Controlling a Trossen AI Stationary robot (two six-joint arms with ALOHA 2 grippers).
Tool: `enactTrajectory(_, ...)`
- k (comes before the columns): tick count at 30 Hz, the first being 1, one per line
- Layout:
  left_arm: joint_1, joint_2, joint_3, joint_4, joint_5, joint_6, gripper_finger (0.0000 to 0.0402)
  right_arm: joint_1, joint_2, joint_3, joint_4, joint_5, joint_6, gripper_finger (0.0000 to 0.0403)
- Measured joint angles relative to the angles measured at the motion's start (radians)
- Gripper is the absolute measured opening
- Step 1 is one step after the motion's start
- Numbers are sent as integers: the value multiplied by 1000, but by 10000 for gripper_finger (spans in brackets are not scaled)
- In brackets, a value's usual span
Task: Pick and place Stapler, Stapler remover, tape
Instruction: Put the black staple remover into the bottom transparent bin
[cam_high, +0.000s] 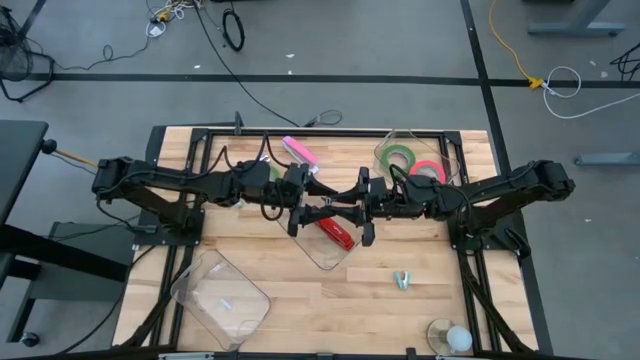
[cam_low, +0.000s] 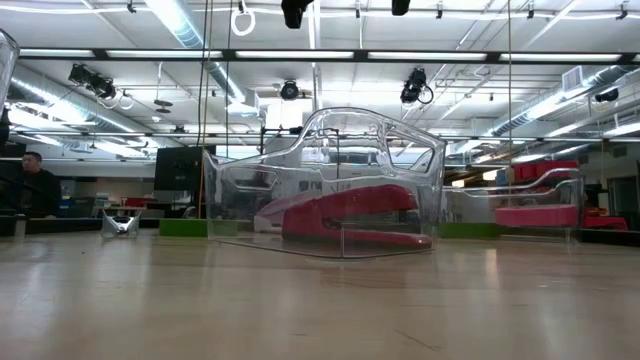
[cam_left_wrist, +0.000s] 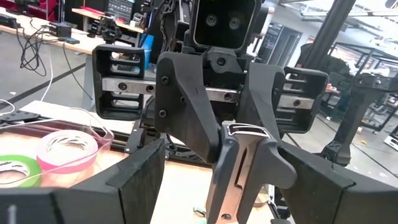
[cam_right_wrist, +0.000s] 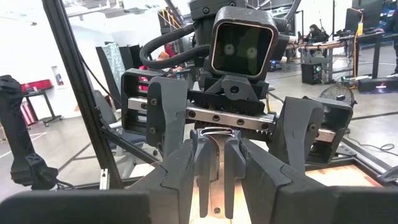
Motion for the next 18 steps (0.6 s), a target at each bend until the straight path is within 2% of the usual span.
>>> enactTrajectory(18,0,0,0,-3,-2,-1,286,-1,0,0,0,-2,-12,108)
